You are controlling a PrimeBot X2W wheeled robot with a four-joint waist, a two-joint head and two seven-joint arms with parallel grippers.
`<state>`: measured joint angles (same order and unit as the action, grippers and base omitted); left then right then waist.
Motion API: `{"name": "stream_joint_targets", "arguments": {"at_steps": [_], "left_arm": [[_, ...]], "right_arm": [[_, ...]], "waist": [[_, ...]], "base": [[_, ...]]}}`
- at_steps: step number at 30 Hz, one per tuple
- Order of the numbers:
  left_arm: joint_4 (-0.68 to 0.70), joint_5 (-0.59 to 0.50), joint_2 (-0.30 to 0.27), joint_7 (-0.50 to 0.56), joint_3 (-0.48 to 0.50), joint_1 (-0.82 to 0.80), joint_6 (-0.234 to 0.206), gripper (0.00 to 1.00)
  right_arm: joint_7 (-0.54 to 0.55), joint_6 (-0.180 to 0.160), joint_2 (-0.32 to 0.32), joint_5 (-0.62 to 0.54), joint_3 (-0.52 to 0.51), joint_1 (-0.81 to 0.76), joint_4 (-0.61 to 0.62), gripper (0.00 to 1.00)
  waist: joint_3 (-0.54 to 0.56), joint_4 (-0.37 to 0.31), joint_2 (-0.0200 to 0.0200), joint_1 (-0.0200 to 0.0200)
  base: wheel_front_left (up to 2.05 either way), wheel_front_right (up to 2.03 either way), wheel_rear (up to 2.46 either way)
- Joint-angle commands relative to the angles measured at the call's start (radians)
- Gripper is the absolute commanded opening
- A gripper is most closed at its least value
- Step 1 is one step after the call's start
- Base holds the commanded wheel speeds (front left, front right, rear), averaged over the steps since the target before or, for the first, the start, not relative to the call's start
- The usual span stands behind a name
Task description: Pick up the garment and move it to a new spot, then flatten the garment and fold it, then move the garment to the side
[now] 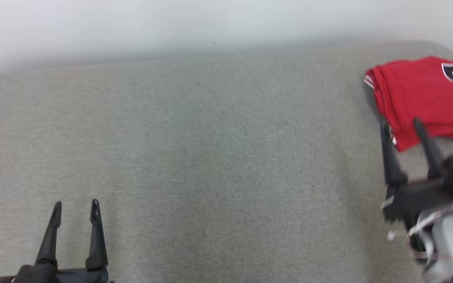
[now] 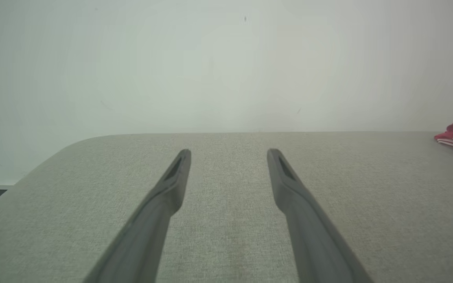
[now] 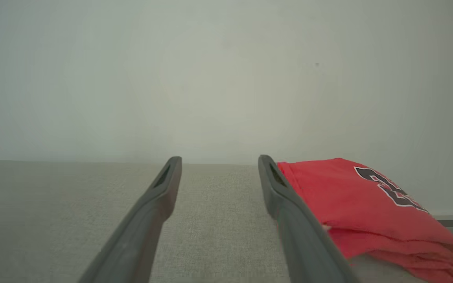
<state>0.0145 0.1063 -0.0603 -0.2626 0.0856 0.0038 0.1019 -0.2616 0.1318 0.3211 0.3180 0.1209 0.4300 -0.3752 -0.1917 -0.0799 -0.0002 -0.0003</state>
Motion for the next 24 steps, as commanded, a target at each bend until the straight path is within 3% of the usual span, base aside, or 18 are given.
{"name": "stream_joint_targets", "arguments": {"at_steps": [1,14,24], "left_arm": [[-0.007,0.001,0.005,-0.003,-0.004,0.022,0.001,1.00],[-0.045,0.020,0.009,-0.003,-0.014,0.068,-0.003,1.00],[-0.073,0.028,0.010,-0.003,-0.014,0.092,-0.016,1.00]], "right_arm": [[-0.004,-0.003,-0.023,-0.015,-0.020,-0.061,0.026,1.00],[0.018,-0.003,-0.201,-0.089,-0.078,-0.400,0.239,1.00],[0.029,-0.003,-0.247,-0.121,-0.085,-0.478,0.277,1.00]], "waist": [[0.071,0.059,0.0002,0.0003],[0.162,0.070,0.0002,0.0003],[0.190,0.071,0.0002,0.0003]], "base": [[0.00,0.00,0.00],[0.00,0.00,0.00],[0.00,0.00,0.00]]}}
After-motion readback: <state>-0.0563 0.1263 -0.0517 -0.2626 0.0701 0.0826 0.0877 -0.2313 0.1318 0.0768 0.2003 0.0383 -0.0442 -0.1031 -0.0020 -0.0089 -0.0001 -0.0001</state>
